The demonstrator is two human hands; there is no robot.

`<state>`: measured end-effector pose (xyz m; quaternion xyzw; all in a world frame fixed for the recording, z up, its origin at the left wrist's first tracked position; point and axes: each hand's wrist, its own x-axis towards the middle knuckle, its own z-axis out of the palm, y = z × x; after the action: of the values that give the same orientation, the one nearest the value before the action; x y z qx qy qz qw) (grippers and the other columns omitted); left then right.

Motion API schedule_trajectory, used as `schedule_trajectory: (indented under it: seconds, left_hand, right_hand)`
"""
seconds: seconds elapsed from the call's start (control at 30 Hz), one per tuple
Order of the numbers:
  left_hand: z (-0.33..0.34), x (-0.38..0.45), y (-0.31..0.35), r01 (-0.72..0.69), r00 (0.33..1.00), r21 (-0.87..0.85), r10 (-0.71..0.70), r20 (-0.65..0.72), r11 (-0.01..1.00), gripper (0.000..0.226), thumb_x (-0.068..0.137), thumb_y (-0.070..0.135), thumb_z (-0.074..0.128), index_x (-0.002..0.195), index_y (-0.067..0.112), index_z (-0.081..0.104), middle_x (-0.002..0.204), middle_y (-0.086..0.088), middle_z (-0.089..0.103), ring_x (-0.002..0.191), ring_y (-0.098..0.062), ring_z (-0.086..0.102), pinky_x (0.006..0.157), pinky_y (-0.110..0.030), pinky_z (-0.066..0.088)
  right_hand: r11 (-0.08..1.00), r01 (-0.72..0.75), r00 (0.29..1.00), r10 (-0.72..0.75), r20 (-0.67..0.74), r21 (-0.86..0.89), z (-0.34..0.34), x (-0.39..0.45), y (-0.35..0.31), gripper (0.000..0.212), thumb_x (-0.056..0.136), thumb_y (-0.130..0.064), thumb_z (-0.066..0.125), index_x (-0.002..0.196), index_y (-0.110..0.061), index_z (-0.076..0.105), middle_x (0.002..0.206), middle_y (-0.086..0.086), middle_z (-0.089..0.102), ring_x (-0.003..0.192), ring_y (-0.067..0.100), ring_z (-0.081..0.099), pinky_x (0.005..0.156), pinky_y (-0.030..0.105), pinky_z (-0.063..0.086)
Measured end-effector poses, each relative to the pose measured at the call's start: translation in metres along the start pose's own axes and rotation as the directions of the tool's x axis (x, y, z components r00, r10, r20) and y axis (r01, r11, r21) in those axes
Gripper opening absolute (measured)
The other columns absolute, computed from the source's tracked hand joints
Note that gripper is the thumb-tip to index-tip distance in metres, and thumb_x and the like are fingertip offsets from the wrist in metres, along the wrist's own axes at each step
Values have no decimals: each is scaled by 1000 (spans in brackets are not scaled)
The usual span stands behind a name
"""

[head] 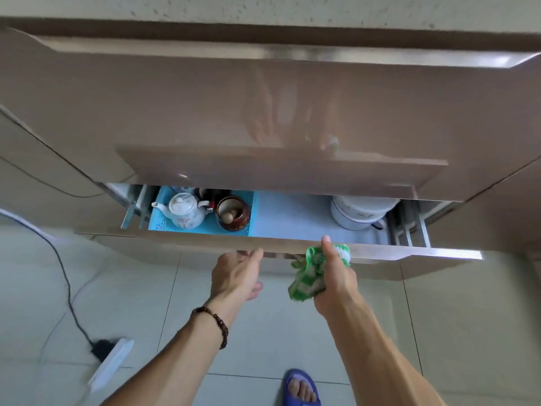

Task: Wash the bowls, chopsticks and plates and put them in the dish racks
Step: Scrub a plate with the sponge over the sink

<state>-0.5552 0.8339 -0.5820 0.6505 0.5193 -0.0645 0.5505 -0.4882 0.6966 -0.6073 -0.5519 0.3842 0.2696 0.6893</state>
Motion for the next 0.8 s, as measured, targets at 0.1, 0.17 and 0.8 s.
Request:
schedule_trajectory:
  seconds: [0.1,0.17,0.8]
  left_hand:
    - [-16,-27,-42,-499,799,586,601,24,639,31,94,41,58,106,17,73,111,-4,70,113,-29,63,96,-37,50]
    - [-25,-35,-65,-604,747,676,596,294,423,48,101,43,49,142,20,53,154,-8,41,148,-33,26,119,-47,23]
    - [-41,-144,-59,-438,863,433,234,448,788,43,96,56,51,113,20,66,105,-2,70,104,-22,67,88,-33,48]
  right_hand:
    - [999,-32,999,33,-30,16,-19,-19,22,40,90,-38,72,106,-4,61,88,22,72,63,31,68,59,35,55]
    - [999,-37,999,37,-39,6,-32,-29,37,40,92,-38,71,105,-2,60,83,19,69,68,33,68,70,43,57]
    - [968,78,988,-43,150,-239,-121,-140,42,28,96,-33,64,97,-6,66,89,20,73,85,39,69,86,44,52]
